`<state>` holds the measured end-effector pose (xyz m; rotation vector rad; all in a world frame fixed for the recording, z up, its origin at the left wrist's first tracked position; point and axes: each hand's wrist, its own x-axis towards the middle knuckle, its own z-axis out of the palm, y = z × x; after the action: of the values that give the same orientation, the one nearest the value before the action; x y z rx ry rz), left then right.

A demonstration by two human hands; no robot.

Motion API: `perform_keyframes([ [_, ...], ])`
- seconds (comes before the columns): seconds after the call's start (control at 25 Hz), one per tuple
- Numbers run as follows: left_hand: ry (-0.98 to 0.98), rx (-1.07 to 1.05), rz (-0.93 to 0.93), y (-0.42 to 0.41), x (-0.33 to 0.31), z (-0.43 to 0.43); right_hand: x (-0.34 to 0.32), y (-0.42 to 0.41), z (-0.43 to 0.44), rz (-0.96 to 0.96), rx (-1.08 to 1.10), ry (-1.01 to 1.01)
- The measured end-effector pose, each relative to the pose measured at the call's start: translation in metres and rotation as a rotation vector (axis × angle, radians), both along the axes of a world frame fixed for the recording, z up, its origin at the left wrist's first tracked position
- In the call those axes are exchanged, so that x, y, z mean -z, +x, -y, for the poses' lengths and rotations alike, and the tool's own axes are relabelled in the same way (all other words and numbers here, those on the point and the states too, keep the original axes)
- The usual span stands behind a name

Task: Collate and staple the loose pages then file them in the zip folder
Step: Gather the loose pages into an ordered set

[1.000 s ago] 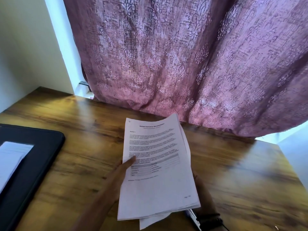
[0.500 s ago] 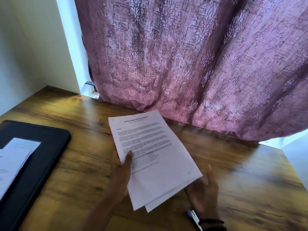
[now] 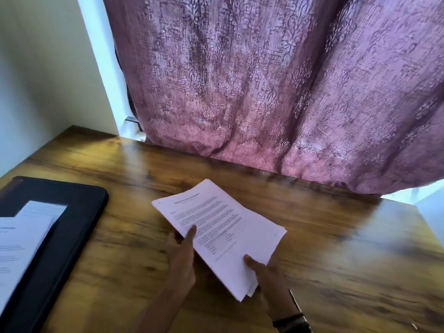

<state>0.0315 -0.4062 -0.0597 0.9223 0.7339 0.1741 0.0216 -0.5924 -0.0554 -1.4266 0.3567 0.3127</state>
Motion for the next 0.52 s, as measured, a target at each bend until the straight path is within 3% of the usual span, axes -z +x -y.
perform_keyframes([
  [0.2, -0.063, 0.003, 0.063, 0.005, 0.0, -0.065, -0.004, 0.018, 0.045, 0.015, -0.138, 0.002],
  [0.28, -0.013, 0.136, 0.025, 0.013, 0.001, -0.088, -0.008, 0.029, 0.057, 0.067, -0.22, -0.007],
  [0.44, 0.33, 0.577, -0.096, 0.037, -0.006, -0.103, -0.019, 0.047, 0.066, 0.16, -0.294, 0.002],
  [0.52, 0.314, 0.63, -0.009, 0.044, -0.017, -0.102, -0.026, 0.055, 0.07, 0.236, -0.259, -0.016],
])
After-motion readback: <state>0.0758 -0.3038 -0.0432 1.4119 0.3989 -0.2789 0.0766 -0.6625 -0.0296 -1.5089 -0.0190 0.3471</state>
